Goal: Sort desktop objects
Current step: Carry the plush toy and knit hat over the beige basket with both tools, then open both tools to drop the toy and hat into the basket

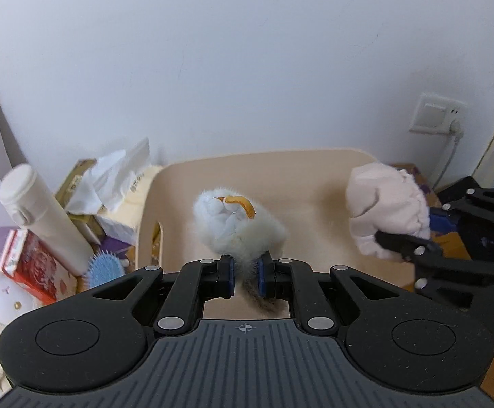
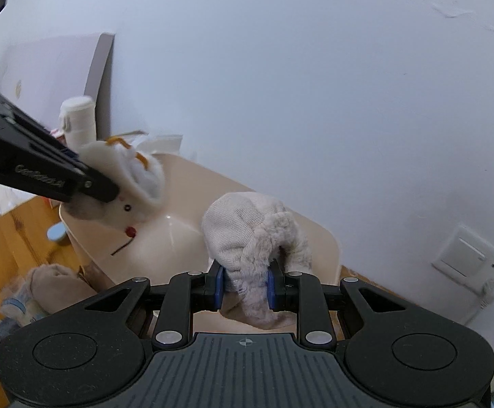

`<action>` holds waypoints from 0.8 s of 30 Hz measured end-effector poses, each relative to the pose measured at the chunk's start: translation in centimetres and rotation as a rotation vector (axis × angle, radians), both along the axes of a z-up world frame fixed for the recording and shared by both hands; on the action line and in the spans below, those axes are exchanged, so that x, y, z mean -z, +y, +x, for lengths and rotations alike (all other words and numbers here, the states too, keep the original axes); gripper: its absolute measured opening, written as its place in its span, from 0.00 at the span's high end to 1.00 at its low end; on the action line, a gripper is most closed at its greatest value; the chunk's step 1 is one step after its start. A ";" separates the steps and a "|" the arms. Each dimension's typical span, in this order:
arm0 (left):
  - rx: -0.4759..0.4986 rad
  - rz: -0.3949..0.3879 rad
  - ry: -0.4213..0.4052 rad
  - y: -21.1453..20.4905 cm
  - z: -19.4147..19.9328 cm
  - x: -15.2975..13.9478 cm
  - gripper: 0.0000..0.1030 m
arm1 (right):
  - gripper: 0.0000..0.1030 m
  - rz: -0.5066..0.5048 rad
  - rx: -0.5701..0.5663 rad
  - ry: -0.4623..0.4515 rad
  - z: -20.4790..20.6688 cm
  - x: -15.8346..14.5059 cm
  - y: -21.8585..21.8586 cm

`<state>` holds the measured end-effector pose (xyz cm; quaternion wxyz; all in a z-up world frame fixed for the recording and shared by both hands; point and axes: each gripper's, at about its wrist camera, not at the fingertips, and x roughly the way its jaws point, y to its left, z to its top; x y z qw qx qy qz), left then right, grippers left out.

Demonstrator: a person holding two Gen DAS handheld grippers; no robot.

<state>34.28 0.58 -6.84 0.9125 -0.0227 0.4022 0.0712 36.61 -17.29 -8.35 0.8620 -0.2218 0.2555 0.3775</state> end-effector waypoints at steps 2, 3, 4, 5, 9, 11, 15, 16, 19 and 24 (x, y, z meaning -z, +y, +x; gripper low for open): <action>0.005 0.005 0.032 -0.2 0.6 0.8 0.88 | 0.78 -0.011 -0.010 0.029 0.4 0.8 0.7; 0.009 0.005 0.050 -0.2 0.9 1.2 0.88 | 0.78 -0.016 -0.015 0.046 0.6 1.1 0.9; 0.014 0.002 0.070 -0.2 1.2 1.7 0.88 | 0.78 -0.021 -0.016 0.064 0.7 1.5 1.1; 0.017 -0.002 0.089 -0.2 1.3 2.1 0.88 | 0.77 -0.024 -0.016 0.079 0.9 1.8 1.3; 0.006 -0.020 0.118 0.0 1.3 3.0 0.87 | 0.71 -0.029 -0.008 0.132 1.0 2.6 1.2; 0.004 -0.022 0.124 0.2 1.2 3.2 0.82 | 0.58 -0.024 -0.006 0.149 0.9 2.6 0.9; -0.018 -0.014 0.103 0.2 0.6 2.7 0.46 | 0.52 -0.017 -0.006 0.156 0.9 2.4 0.7; -0.028 -0.014 0.087 0.3 0.4 2.4 0.35 | 0.46 -0.017 -0.005 0.151 0.8 2.2 0.6; -0.035 -0.018 0.058 0.5 -0.2 1.6 0.29 | 0.32 -0.002 0.003 0.136 0.5 1.4 0.4; -0.038 0.012 0.024 0.8 -1.4 0.5 0.26 | 0.14 0.023 0.040 0.129 -0.2 0.2 0.0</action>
